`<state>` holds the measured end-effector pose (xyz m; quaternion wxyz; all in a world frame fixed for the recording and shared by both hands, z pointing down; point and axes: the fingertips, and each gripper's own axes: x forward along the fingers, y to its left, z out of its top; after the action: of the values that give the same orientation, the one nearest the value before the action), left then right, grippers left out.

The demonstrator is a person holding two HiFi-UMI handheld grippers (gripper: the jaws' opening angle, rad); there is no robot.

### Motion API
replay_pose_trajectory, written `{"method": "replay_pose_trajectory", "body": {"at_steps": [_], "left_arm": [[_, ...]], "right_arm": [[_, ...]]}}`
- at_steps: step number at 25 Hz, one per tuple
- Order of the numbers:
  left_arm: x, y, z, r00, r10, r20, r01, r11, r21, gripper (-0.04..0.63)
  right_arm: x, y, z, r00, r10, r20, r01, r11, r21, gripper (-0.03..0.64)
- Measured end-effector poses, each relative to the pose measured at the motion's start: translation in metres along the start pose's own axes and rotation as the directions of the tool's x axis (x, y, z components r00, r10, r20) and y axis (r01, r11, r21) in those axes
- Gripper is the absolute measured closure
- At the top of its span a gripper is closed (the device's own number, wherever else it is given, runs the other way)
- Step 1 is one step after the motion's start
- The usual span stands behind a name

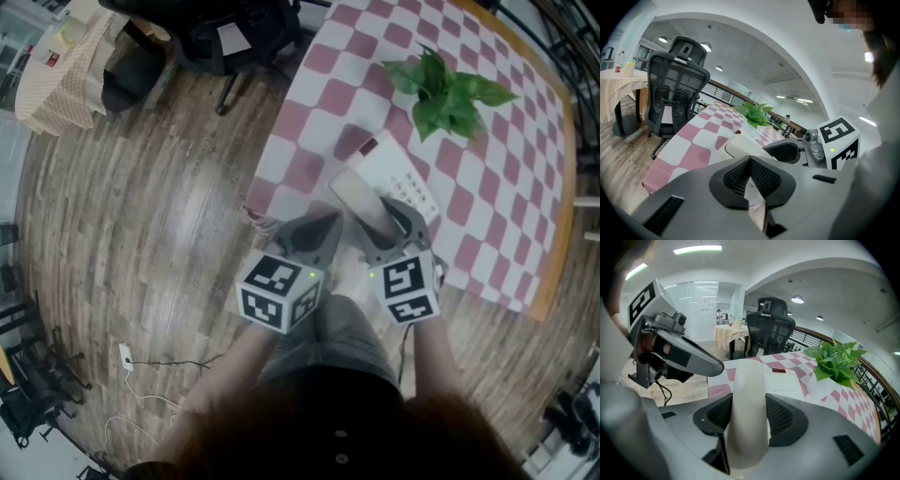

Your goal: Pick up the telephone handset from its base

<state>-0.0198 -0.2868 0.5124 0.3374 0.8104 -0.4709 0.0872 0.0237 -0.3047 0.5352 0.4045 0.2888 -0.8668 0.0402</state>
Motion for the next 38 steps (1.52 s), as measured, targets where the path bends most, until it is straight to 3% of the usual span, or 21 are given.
{"method": "replay_pose_trajectory", "body": {"at_steps": [11, 20, 31, 38], "left_arm": [[-0.011, -0.004, 0.020, 0.999, 0.002, 0.039, -0.003, 1.000, 0.022, 0.589], [-0.016, -0.011, 0.051, 0.996, -0.008, 0.084, 0.004, 0.999, 0.048, 0.589], [-0.022, -0.046, 0.094, 0.984, -0.094, 0.151, 0.079, 0.992, 0.102, 0.589], [-0.027, -0.064, 0.127, 0.969, -0.144, 0.202, 0.114, 0.981, 0.155, 0.589]], "right_arm": [[-0.014, -0.010, 0.023, 0.999, -0.020, 0.048, 0.018, 1.000, 0.024, 0.396], [-0.038, -0.021, 0.049, 0.989, -0.057, 0.133, 0.044, 0.994, 0.104, 0.396], [-0.083, -0.049, 0.086, 0.957, -0.085, 0.277, 0.014, 0.969, 0.249, 0.396], [-0.114, -0.068, 0.109, 0.925, -0.145, 0.350, 0.051, 0.963, 0.264, 0.396]]}}
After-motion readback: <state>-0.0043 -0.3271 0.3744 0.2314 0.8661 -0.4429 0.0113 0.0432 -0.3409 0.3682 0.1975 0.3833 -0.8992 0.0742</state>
